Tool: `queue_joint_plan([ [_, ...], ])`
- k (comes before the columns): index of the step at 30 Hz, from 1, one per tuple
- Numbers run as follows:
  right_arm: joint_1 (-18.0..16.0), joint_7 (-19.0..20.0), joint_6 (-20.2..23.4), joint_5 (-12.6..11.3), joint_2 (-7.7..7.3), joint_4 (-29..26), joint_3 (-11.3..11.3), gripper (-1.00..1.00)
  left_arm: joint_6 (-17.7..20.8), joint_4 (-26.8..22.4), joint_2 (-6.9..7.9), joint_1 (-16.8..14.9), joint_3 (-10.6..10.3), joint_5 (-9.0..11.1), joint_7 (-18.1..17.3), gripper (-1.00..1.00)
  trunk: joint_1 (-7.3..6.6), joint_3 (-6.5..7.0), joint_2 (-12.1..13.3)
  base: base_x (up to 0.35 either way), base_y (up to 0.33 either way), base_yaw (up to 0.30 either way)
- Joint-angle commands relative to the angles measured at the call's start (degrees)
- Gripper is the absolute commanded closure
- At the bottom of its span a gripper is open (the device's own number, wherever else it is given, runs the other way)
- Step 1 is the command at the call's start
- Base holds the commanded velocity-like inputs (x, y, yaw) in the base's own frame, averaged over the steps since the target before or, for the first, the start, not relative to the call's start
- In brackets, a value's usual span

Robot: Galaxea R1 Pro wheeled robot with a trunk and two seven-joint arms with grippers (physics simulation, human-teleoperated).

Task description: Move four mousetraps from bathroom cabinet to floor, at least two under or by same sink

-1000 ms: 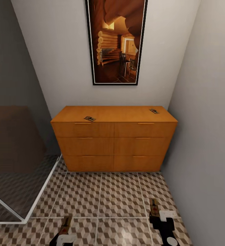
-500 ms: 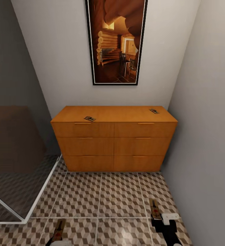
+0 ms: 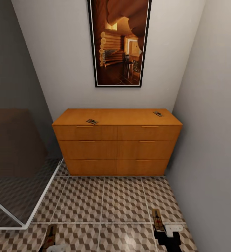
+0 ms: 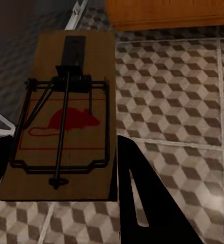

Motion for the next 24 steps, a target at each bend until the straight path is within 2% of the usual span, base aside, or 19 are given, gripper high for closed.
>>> queue_joint_plan([
  [1,0.0,0.0,-0.4,0.4,0.02,0.1,-0.3,1.0,-0.2,-0.2,-0.12,-0.1,-0.4,0.3,0.3,1.0,0.0,-0.05,0.0,0.0,0.0,0.0],
  [7,0.0,0.0,-1.0,0.4,-0.06,0.3,-0.5,1.0,0.4,-3.9,-1.82,-0.1,-0.4,0.0,0.0,1.0,0.0,-0.05,0.0,0.0,0.0,0.0],
  [24,-0.1,-0.2,-1.1,0.5,-0.44,0.3,-0.5,1.0,0.6,-4.4,-2.27,-0.1,-0.7,-0.2,-0.4,1.0,0.0,-0.05,0.0,0.0,0.0,0.0],
])
